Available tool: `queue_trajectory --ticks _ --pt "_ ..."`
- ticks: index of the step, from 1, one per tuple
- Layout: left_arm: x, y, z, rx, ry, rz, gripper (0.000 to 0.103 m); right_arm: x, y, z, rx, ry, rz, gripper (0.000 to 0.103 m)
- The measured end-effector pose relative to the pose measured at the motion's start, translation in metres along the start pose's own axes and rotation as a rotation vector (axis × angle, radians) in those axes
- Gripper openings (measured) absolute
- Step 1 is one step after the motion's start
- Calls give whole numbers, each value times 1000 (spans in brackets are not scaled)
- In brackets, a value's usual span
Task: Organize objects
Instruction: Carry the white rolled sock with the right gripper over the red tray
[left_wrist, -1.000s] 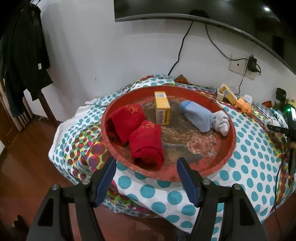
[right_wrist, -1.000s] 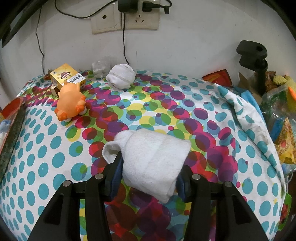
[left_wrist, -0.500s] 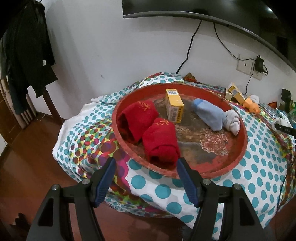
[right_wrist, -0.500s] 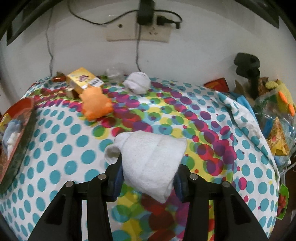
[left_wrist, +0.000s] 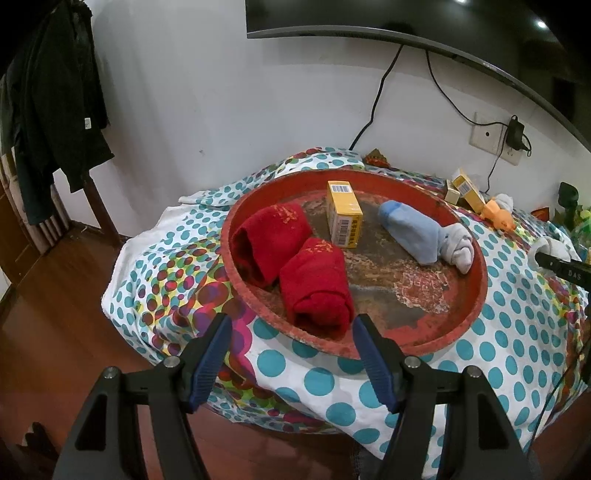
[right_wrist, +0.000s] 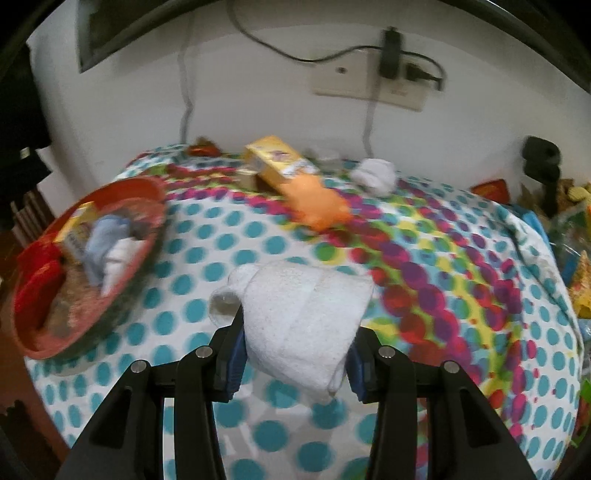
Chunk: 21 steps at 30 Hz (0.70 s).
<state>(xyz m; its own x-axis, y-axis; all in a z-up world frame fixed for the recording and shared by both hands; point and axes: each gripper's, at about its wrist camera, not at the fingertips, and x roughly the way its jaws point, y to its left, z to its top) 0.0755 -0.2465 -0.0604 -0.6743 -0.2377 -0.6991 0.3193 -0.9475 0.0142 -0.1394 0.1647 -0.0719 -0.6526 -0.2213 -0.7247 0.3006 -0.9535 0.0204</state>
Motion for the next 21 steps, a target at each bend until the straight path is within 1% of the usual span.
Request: queue_trajectory --ticks 12,21 --pt "-2 0 1 0 -6 3 70 -16 89 13 -99 -23 150 42" --pt "-2 1 1 0 -7 4 70 -11 144 20 -183 7 222 43"
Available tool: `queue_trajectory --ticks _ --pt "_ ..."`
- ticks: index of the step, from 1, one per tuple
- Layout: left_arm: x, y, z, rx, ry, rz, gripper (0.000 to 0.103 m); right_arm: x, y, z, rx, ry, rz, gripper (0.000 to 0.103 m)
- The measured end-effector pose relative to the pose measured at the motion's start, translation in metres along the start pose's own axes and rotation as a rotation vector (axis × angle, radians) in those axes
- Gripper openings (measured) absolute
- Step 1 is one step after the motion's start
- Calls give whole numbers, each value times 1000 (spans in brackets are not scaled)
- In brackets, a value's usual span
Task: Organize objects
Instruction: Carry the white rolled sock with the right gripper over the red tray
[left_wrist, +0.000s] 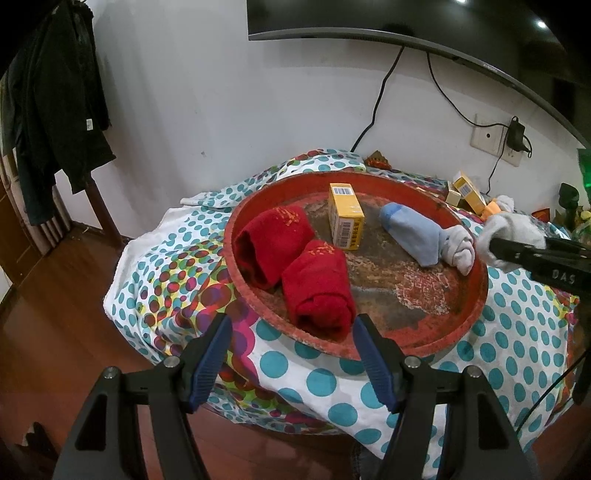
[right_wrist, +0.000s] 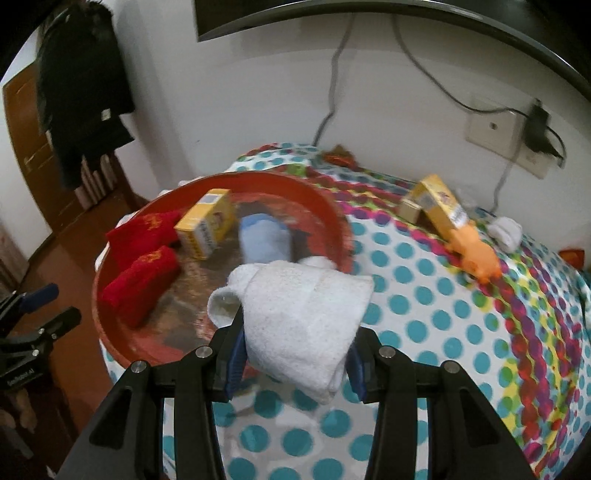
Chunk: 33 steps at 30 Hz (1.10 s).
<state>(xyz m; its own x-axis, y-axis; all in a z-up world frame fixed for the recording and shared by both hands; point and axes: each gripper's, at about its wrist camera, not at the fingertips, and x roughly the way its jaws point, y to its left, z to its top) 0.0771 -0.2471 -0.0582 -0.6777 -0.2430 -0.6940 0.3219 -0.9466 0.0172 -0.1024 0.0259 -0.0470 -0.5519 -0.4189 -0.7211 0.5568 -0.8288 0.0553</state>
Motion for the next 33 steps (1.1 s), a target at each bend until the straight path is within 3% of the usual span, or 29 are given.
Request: queue_trajectory --ticks 15,33 --pt "-5 4 2 -15 -26 -20 70 42 58 0 -97 84 28 43" --pt "-8 23 5 -62 -41 0 70 81 65 3 -100 156 -8 43"
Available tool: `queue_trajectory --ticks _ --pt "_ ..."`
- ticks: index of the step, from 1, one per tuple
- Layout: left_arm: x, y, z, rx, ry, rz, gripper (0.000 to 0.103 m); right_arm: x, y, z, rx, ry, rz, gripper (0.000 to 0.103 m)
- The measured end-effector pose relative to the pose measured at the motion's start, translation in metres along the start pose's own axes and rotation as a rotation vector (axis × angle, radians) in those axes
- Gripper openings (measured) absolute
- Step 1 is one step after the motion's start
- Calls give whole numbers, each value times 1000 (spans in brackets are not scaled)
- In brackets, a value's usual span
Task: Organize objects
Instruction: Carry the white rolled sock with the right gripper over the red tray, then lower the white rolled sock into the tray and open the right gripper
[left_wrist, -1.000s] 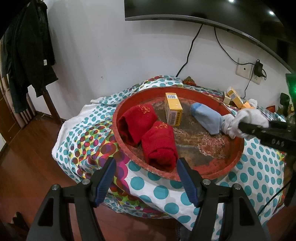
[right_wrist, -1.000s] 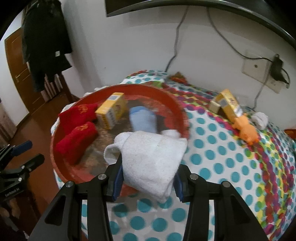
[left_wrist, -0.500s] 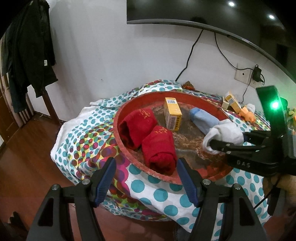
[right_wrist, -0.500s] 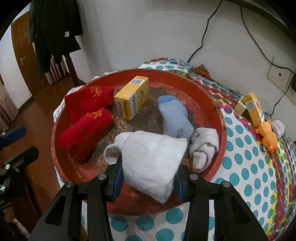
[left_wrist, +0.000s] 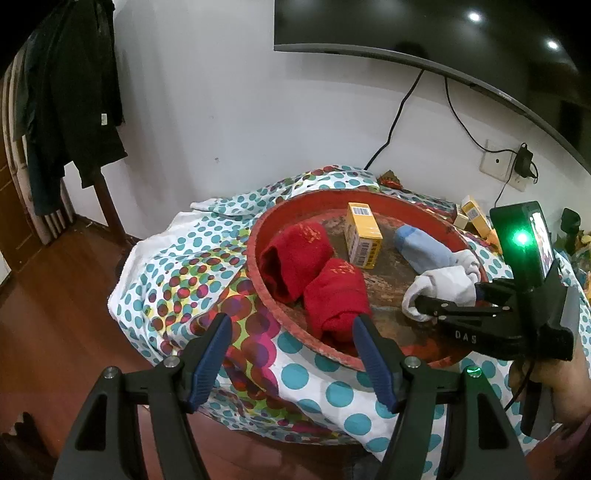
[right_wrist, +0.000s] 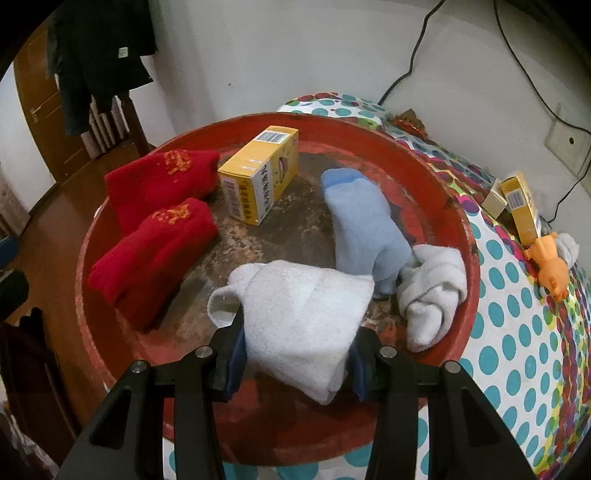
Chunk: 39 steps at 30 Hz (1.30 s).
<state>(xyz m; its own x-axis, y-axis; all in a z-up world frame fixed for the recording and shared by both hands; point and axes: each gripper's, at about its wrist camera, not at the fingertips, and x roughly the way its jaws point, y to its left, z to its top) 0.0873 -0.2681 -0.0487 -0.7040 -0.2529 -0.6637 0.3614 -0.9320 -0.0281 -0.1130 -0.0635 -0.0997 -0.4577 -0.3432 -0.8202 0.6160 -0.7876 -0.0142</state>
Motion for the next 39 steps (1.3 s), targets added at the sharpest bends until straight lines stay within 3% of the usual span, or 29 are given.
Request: queue_trajectory --ticks 14,19,29,35,39 --pt "4 0 -2 2 18 2 70 0 -5 -1 21 -1 6 48" --pt "6 -2 -2 12 27 0 70 -8 -7 -4 31 -23 0 71" --pt "7 -9 -3 33 28 7 70 -39 -24 -14 78 -93 37 76" --pt "7 -15 -4 45 29 7 70 -61 -52 -30 113 -139 7 78" --pt "7 -21 -6 62 29 7 70 -68 -94 -40 177 -143 -49 78"
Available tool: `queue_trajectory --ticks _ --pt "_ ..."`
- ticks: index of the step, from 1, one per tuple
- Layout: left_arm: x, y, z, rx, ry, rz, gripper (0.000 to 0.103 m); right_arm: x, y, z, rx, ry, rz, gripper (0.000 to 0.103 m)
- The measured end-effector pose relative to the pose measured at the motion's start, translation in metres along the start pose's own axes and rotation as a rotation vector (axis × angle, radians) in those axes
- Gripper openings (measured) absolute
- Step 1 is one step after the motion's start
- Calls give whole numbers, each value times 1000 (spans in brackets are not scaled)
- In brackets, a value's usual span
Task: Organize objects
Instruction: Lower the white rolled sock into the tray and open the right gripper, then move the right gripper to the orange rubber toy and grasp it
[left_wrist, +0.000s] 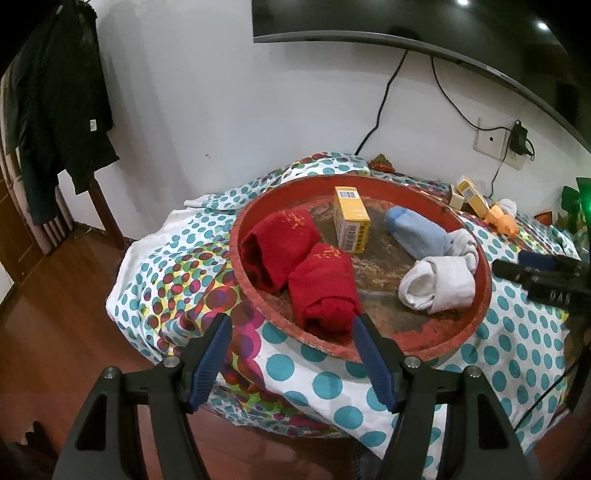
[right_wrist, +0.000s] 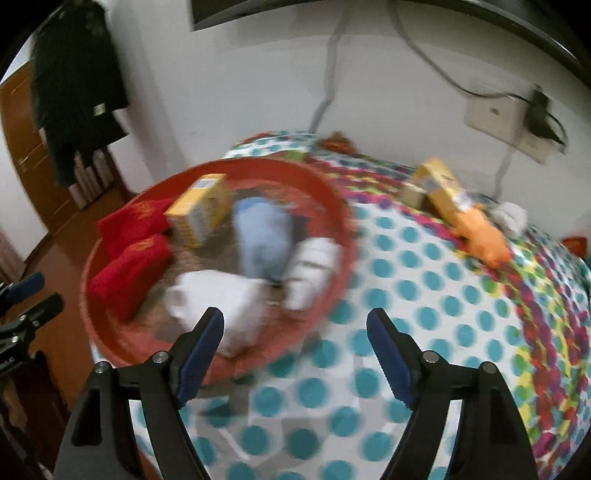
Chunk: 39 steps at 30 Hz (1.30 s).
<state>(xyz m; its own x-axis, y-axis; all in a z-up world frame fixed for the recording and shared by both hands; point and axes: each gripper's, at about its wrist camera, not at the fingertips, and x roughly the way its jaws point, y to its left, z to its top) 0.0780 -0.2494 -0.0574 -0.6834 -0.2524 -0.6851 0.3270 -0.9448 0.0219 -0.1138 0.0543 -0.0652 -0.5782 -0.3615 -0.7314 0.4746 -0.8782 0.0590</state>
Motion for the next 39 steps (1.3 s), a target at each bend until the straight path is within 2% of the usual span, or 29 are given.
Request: queue_trajectory --ticks 7,13,17,22,25,30,35,38,39 --pt "3 -16 -3 51 5 7 70 -3 -90 -5 117 0 -141 78" --pt "7 -29 -8 97 13 5 70 0 -148 -2 187 -4 -193 78" --pt "10 -37 -9 125 28 15 70 18 -154 12 184 -1 -195 78" --pt "5 -43 -4 114 23 -2 70 54 -133 37 104 28 -180 78" --pt "7 -50 2 115 45 -27 70 72 -124 50 61 41 -191 78" --pt "12 -76 16 213 52 7 70 102 -117 66 47 62 -191 78" --pt "16 -109 36 280 44 -34 70 124 -119 73 24 76 -191 78" --pt "23 -132 49 302 44 -68 70 132 -116 75 -20 73 -188 70" --pt "25 -140 53 310 43 -77 70 135 -117 75 -28 76 -180 64"
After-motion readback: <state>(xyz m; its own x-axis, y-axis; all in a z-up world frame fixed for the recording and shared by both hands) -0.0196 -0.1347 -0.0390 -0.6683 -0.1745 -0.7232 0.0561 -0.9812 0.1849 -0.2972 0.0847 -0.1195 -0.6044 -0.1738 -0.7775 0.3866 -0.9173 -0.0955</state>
